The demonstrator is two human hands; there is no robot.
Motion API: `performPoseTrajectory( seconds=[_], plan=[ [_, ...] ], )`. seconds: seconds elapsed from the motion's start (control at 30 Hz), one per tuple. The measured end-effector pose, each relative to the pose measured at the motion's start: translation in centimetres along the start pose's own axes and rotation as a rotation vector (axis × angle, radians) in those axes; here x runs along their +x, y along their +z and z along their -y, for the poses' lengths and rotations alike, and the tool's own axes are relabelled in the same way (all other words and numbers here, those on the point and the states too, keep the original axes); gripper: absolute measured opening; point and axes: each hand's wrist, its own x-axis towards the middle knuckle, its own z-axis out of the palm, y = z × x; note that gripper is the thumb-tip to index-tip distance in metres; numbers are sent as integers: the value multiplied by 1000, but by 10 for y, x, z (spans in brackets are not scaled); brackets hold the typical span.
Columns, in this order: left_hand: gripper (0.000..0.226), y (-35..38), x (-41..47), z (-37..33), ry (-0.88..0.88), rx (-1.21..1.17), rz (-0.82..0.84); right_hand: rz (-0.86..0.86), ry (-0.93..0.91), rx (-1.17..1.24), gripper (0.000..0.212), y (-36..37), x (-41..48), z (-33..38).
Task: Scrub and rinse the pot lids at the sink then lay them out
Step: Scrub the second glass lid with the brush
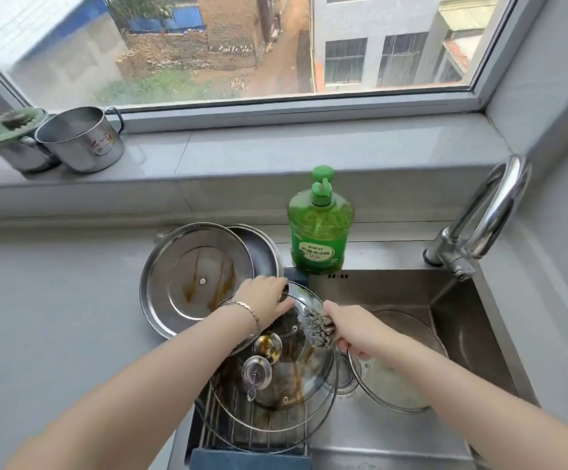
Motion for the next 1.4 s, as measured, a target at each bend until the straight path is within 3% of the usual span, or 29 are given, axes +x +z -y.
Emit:
performPoseTrajectory(
  seconds=[0.23, 0.33, 0.5, 0.7, 0.87, 1.07, 1.33, 1.4],
  plan=[
    [53, 8, 17, 0, -24, 205, 112, -28, -109, -128, 46, 17, -5, -27],
    [55, -2, 21, -6, 79, 254, 113, -35, -124, -121, 46, 20, -11, -32],
    [49, -20, 3, -13, 113, -98, 416, -19, -153, -89, 45, 25, -23, -38],
    [43, -34, -28, -12, 38, -247, 460, 26, -245, -73, 40, 23, -42, -40],
    [50, -65, -46, -24, -39, -205, 289, -88, -335, -41, 46, 2, -65, -42],
    [52, -109, -66, -57, -149, -567, 108, -275, -377, 76, 24, -32, -87, -56],
    [48, -70, -74, -139, -229, -1058, -90, -611, -380, 9, 48, -63, -97, -88],
    [48, -56, -74, -160, -254, -1129, -138, -694, -439, -81, 46, -60, -102, -95]
  ],
)
